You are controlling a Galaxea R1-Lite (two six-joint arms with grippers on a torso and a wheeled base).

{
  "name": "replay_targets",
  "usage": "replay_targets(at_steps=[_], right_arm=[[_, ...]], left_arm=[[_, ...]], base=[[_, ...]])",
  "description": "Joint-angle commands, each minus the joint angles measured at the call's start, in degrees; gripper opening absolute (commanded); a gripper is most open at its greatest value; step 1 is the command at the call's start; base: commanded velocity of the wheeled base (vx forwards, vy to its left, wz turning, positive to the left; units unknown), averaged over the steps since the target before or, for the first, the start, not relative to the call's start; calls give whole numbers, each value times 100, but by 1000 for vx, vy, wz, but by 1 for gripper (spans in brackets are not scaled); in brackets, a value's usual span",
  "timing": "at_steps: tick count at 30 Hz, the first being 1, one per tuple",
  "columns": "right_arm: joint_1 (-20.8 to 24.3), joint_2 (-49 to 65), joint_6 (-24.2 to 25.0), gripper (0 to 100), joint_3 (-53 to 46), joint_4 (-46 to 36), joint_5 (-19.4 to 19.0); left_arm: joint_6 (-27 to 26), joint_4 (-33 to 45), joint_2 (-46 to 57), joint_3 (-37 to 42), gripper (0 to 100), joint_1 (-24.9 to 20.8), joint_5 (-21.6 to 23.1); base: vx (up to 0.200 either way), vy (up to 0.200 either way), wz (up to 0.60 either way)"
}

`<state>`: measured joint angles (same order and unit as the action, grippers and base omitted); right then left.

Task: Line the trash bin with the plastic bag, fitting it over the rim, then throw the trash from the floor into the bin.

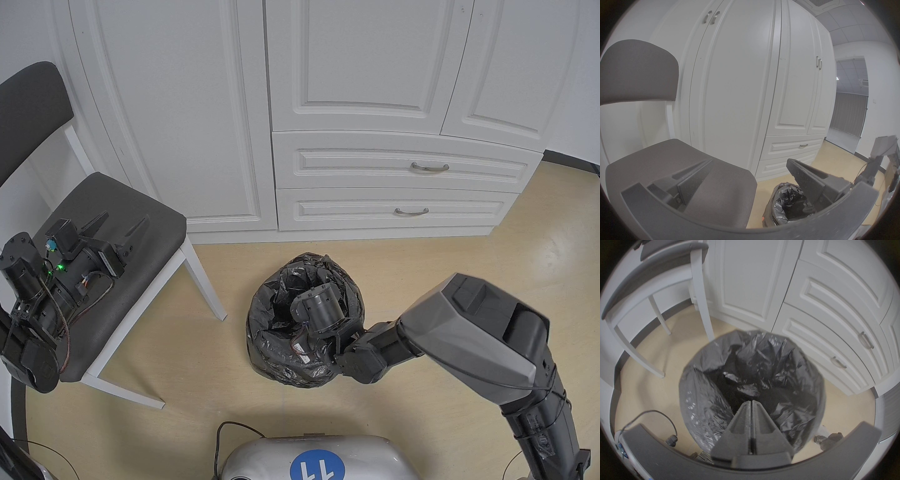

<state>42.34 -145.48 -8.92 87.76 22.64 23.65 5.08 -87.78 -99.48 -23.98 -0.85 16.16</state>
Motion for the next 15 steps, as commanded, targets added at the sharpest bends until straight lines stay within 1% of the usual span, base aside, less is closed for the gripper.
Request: replay_targets(at_steps=[1, 4, 7, 9, 11, 12, 13, 15], right_arm=[[90, -578, -4, 0, 206, 4, -1], [170, -569, -4, 0, 171, 4, -1], [363, -376, 22, 0, -84, 4, -1], [389, -349, 22, 0, -119, 4, -1], [653, -173, 22, 0, -444, 21, -27], [653, -173, 22, 0, -444, 21, -27], [776, -138, 31, 0, -470, 21, -36], [855, -138, 31, 0, -462, 21, -36]], left_arm=[[1, -2, 16, -2, 100, 15, -8], [1, -2, 16, -2, 100, 41, -8], [1, -2, 16, -2, 100, 50, -8], [1, -2, 16, -2, 100, 50, 1], [1, -2, 25, -2, 100, 50, -8], [1, -2, 25, -2, 100, 50, -8], [1, -2, 25, -2, 100, 50, -8], [1, -2, 33, -2, 100, 59, -8]], base=[[0, 0, 0], [0, 0, 0], [0, 0, 0], [0, 0, 0], [0, 0, 0], [0, 0, 0], [0, 0, 0], [0, 0, 0]])
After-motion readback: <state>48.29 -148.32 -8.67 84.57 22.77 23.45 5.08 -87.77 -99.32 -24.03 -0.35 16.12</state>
